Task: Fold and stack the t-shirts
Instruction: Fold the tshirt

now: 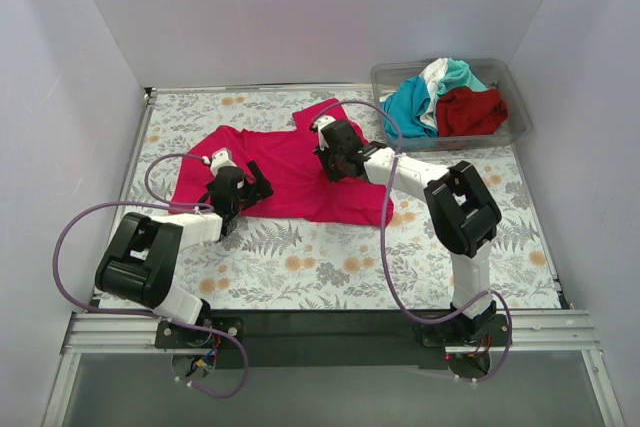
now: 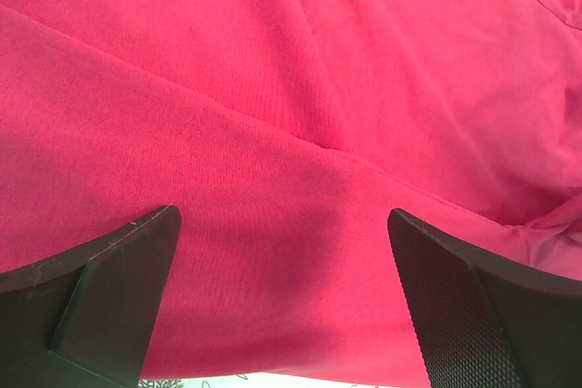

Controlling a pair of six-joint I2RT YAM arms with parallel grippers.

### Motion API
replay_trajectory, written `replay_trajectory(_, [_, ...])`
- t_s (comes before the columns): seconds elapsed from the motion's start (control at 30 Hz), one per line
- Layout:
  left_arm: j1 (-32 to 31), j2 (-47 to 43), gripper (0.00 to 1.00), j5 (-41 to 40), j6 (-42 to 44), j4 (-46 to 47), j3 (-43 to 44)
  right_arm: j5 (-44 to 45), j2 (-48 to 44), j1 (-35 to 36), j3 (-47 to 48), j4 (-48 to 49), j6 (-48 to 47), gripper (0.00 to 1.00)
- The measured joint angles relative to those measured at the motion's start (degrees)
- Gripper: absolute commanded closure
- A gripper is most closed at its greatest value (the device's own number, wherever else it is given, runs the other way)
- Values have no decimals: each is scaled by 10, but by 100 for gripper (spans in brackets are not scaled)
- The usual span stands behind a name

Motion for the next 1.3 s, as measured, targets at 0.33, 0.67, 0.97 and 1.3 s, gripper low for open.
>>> replay_trajectory(0.33, [-6,-6,9,-11,0,4,-9,45,68,-15,88,-23,-25,69])
replay_trajectory(0.67, [-93,-13,9,-36,12,2,-7,80,5,-28,39,-29,-26,65])
replay_trajectory(0.97, [-238,83,9,-43,28,64,81,73,-74,-28,-81,-18,-8,64])
replay_trajectory(1.3, [-266,159,9,-49,33,101,116,55,-73,-50,-103,-4,6,65])
